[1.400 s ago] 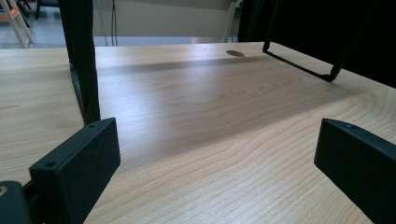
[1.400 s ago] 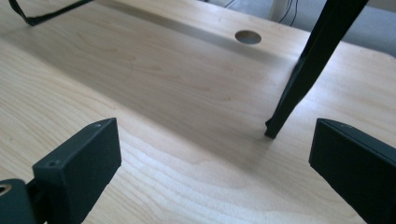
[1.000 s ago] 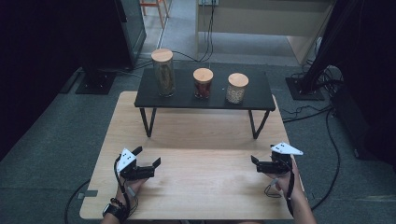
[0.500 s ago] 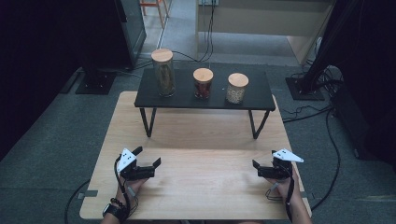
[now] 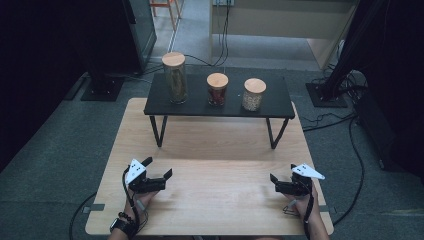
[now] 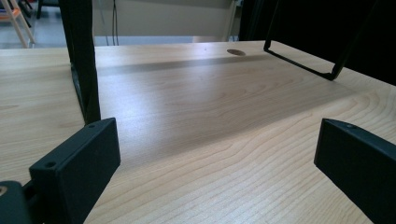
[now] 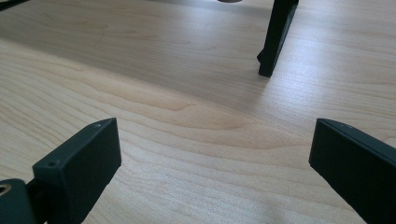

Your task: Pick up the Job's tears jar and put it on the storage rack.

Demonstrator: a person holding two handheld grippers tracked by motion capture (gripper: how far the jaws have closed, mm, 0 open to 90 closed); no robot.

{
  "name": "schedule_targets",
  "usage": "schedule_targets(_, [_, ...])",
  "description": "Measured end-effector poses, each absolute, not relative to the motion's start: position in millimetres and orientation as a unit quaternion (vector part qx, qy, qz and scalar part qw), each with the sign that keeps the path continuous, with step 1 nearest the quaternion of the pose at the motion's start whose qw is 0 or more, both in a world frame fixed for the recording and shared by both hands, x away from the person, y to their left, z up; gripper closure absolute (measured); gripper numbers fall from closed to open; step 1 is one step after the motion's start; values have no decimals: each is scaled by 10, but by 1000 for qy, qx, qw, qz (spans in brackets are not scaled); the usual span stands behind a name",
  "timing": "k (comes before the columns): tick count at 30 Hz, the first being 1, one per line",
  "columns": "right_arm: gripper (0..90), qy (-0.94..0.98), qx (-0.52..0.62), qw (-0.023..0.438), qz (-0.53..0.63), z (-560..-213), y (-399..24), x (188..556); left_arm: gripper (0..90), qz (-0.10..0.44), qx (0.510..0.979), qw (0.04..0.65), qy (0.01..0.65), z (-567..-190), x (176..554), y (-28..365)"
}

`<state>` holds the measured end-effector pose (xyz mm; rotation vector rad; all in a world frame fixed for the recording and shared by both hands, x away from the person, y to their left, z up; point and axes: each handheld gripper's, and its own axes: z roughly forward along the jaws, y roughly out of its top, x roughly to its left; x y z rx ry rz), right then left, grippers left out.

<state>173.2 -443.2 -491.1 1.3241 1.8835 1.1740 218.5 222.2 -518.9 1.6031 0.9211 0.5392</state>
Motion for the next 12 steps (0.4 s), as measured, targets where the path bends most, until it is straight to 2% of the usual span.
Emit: schedule_targets(12, [22, 700, 498, 267, 437, -4916, -4437, 1743, 3, 227, 683, 572, 393, -5188, 2191, 2236])
